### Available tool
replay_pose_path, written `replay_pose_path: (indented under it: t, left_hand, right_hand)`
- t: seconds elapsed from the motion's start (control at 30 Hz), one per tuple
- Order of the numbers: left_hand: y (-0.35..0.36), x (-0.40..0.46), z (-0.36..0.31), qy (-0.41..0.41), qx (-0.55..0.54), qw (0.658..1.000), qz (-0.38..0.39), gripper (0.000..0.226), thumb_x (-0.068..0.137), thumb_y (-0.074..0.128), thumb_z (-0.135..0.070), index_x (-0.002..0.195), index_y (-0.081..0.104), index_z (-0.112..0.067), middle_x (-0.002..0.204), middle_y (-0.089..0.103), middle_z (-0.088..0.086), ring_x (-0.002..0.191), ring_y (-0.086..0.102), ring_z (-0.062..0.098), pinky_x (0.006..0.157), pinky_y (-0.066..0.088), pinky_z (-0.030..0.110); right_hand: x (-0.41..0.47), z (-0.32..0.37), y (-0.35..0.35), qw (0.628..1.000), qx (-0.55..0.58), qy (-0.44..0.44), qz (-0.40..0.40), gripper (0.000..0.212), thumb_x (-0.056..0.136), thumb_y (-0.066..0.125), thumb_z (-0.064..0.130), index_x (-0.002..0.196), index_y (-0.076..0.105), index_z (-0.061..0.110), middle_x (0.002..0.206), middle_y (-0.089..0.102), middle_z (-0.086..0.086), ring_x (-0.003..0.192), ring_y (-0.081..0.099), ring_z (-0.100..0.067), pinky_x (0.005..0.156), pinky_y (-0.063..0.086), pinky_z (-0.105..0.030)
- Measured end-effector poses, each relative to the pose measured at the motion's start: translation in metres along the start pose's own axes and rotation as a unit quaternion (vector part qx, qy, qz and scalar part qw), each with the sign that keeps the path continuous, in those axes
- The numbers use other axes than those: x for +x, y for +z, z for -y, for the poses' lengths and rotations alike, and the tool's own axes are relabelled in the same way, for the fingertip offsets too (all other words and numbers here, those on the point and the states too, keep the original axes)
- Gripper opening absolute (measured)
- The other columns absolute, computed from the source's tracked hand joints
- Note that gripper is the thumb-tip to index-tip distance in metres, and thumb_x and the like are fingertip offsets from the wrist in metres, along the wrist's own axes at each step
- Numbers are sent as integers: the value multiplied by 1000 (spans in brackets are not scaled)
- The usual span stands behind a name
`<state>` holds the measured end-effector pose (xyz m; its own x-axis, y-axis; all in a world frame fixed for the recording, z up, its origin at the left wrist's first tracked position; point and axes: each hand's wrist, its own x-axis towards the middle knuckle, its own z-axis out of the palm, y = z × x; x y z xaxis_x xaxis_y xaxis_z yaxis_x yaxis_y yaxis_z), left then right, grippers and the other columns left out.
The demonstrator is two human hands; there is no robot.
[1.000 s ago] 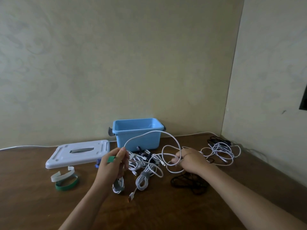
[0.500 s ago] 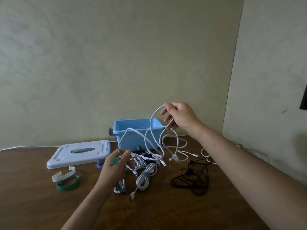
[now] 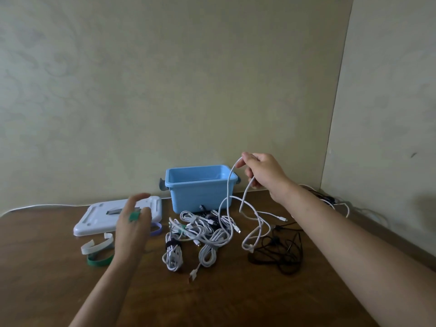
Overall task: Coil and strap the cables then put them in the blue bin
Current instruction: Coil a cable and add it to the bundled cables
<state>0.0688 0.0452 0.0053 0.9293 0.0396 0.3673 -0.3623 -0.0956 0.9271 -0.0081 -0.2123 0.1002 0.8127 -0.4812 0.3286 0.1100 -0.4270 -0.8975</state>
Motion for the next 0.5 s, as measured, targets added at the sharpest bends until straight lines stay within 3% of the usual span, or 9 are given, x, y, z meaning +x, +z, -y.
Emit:
replay_pose_path:
  t: [0.1, 0.2, 0.3, 0.4, 0.5]
  left_hand:
    - [-1, -3, -7, 32, -30, 999, 0, 35, 96, 39, 0, 112, 67, -13, 78, 51, 16, 42, 55, 4, 34, 43, 21]
    - [4, -7, -6, 73, -24, 995, 66, 32, 101, 49, -17, 95, 75, -34, 76, 63, 4, 62, 62, 19, 49, 55, 43]
    - [18, -23, -10, 122, -7, 975, 187, 22, 94, 57, -41, 93, 77, -31, 86, 75, -7, 78, 69, 8, 67, 55, 31]
    - [29, -34, -8, 161, 35, 943, 288, 51, 84, 56, -71, 94, 78, -26, 93, 76, -11, 90, 71, 9, 76, 60, 35]
    - [35, -37, 2, 182, 85, 912, 359, 57, 72, 61, -80, 96, 78, -32, 97, 75, -16, 94, 70, 5, 83, 58, 36]
  right_hand:
    - [3, -5, 3, 997, 53, 57, 26, 37, 109, 44, 28, 94, 71, 7, 64, 49, -1, 48, 45, -13, 41, 40, -22]
    - [-1, -8, 11, 986, 112, 105, 66, 34, 108, 48, 28, 96, 71, 7, 68, 53, -1, 45, 51, -9, 43, 46, -22]
    - [-9, -6, 27, 965, 195, 150, 94, 29, 105, 54, 30, 95, 69, 6, 67, 56, -1, 41, 54, -7, 42, 48, -20]
    - [-17, -2, 44, 939, 272, 184, 103, 26, 100, 63, 30, 93, 66, 5, 59, 59, -2, 42, 59, -8, 42, 51, -21]
    - [-21, 0, 53, 917, 333, 195, 100, 21, 97, 68, 21, 89, 61, 3, 58, 63, -6, 48, 66, -12, 47, 57, -24]
